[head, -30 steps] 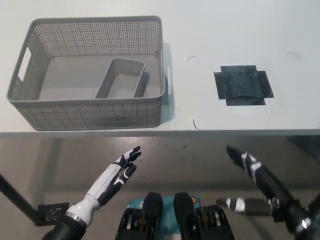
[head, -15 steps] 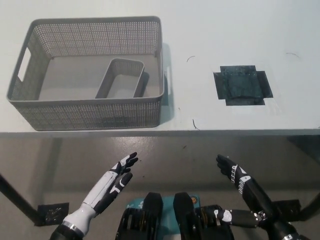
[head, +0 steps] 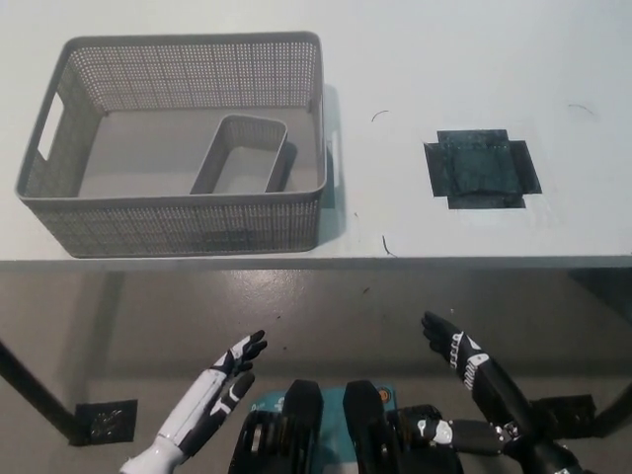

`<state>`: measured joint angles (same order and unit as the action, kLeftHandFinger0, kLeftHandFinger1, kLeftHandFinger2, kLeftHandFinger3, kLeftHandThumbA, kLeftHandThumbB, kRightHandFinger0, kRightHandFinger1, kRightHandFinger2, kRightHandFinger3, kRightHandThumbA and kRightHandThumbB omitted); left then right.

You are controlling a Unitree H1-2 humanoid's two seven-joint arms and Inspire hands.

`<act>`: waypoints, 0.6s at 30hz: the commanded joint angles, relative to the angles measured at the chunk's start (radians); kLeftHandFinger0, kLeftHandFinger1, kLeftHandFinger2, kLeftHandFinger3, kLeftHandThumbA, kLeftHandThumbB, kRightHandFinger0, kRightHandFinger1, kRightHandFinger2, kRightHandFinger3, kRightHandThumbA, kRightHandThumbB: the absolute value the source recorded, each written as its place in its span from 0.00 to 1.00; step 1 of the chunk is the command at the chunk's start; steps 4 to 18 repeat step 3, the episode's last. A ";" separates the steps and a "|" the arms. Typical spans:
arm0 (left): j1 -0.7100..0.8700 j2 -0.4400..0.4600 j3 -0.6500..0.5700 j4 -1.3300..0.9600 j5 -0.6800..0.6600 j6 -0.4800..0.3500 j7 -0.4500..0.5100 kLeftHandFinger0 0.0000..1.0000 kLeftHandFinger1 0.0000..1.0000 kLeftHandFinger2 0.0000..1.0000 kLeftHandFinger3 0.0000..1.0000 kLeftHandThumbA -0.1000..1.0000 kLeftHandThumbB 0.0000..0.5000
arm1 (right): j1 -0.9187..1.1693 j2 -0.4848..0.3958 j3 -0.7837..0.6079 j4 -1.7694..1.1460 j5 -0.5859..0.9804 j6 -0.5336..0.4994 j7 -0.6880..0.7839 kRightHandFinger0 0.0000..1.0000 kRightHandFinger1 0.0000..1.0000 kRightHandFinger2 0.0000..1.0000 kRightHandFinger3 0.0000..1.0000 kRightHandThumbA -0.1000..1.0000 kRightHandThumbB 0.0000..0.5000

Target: Use the right hand to pick up a small rectangular container and put it into a bigger container on the left side

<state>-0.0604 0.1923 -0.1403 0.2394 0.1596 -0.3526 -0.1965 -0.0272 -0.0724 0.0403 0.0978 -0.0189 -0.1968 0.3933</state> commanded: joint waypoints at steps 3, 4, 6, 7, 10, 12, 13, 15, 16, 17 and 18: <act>0.009 -0.007 0.019 -0.024 -0.004 -0.050 0.039 1.00 1.00 1.00 1.00 1.00 0.50 | 0.001 -0.009 0.018 -0.018 0.018 -0.057 -0.020 1.00 1.00 1.00 1.00 1.00 0.17; 0.009 -0.007 0.019 -0.024 -0.004 -0.050 0.039 1.00 1.00 1.00 1.00 1.00 0.50 | 0.001 -0.009 0.018 -0.018 0.018 -0.057 -0.020 1.00 1.00 1.00 1.00 1.00 0.17; 0.009 -0.007 0.019 -0.024 -0.004 -0.050 0.039 1.00 1.00 1.00 1.00 1.00 0.50 | 0.001 -0.009 0.018 -0.018 0.018 -0.057 -0.020 1.00 1.00 1.00 1.00 1.00 0.17; 0.009 -0.007 0.019 -0.024 -0.004 -0.050 0.039 1.00 1.00 1.00 1.00 1.00 0.50 | 0.001 -0.009 0.018 -0.018 0.018 -0.057 -0.020 1.00 1.00 1.00 1.00 1.00 0.17; 0.009 -0.007 0.019 -0.024 -0.004 -0.050 0.039 1.00 1.00 1.00 1.00 1.00 0.50 | 0.001 -0.009 0.018 -0.018 0.018 -0.057 -0.020 1.00 1.00 1.00 1.00 1.00 0.17; 0.009 -0.007 0.019 -0.024 -0.004 -0.050 0.039 1.00 1.00 1.00 1.00 1.00 0.50 | 0.001 -0.009 0.018 -0.018 0.018 -0.057 -0.020 1.00 1.00 1.00 1.00 1.00 0.17; 0.009 -0.007 0.019 -0.024 -0.004 -0.050 0.039 1.00 1.00 1.00 1.00 1.00 0.50 | 0.001 -0.009 0.018 -0.018 0.018 -0.057 -0.020 1.00 1.00 1.00 1.00 1.00 0.17; 0.009 -0.007 0.019 -0.024 -0.004 -0.050 0.039 1.00 1.00 1.00 1.00 1.00 0.50 | 0.001 -0.009 0.018 -0.018 0.018 -0.057 -0.020 1.00 1.00 1.00 1.00 1.00 0.17; 0.009 -0.007 0.019 -0.024 -0.004 -0.050 0.039 1.00 1.00 1.00 1.00 1.00 0.50 | 0.001 -0.009 0.018 -0.018 0.018 -0.057 -0.020 1.00 1.00 1.00 1.00 1.00 0.17; 0.009 -0.007 0.019 -0.024 -0.004 -0.050 0.039 1.00 1.00 1.00 1.00 1.00 0.50 | 0.001 -0.009 0.018 -0.018 0.018 -0.057 -0.020 1.00 1.00 1.00 1.00 1.00 0.17; 0.009 -0.007 0.019 -0.024 -0.004 -0.050 0.039 1.00 1.00 1.00 1.00 1.00 0.50 | 0.001 -0.009 0.018 -0.018 0.018 -0.057 -0.020 1.00 1.00 1.00 1.00 1.00 0.17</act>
